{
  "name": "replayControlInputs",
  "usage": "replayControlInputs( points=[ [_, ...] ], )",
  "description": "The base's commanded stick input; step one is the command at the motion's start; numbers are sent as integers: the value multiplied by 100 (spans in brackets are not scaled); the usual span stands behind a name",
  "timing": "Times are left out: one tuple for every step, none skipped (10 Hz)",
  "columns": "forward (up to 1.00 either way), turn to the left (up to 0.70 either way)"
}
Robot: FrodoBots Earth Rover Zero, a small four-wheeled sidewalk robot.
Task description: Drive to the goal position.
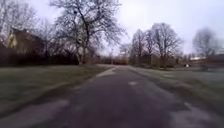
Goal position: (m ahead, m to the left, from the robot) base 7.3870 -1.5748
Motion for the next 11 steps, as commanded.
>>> replayControlInputs(
  points=[
    [100, 0],
    [100, 0],
    [100, 0],
    [100, 0],
    [100, 0],
    [100, 0],
    [100, 0],
    [100, 0],
    [100, 0],
    [100, 0],
    [100, 0]
  ],
)
